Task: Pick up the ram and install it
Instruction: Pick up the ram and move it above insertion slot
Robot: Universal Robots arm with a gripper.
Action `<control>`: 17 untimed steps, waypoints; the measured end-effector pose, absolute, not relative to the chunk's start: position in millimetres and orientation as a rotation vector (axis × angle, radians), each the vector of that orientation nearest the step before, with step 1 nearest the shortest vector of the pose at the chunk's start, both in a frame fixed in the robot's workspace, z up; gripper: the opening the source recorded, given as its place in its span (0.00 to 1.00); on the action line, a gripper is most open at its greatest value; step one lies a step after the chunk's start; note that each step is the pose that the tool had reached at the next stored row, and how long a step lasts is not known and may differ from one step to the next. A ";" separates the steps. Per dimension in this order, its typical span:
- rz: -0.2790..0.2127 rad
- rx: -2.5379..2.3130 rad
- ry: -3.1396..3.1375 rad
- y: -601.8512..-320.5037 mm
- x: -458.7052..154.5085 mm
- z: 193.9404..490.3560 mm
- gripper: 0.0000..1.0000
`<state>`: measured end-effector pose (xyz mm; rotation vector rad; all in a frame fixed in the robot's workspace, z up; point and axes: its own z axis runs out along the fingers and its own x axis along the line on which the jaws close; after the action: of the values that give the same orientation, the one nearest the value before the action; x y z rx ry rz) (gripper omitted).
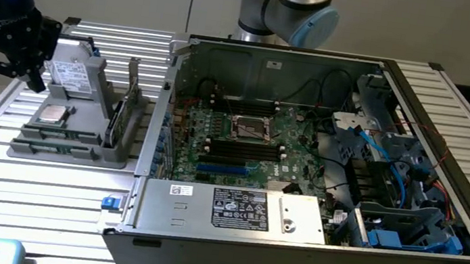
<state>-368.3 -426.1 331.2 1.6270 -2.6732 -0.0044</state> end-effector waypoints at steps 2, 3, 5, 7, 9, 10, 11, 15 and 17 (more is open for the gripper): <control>-0.004 1.675 -2.643 -426.1 -368.3 331.0 0.11; -0.004 1.701 -2.627 -426.1 -368.3 330.9 0.11; -0.004 1.748 -2.595 -426.2 -368.3 330.6 0.11; -0.003 1.795 -2.563 -426.2 -368.4 330.3 0.11; -0.003 1.841 -2.530 -426.2 -368.4 330.0 0.11; -0.003 1.865 -2.513 -426.2 -368.3 329.9 0.11; -0.003 1.887 -2.496 -426.2 -368.4 329.7 0.11; -0.002 1.976 -2.427 -426.0 -368.4 329.1 0.11; -0.001 2.019 -2.391 -425.8 -368.4 328.6 0.11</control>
<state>-368.4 -425.8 328.6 2.0189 -2.3909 -0.0015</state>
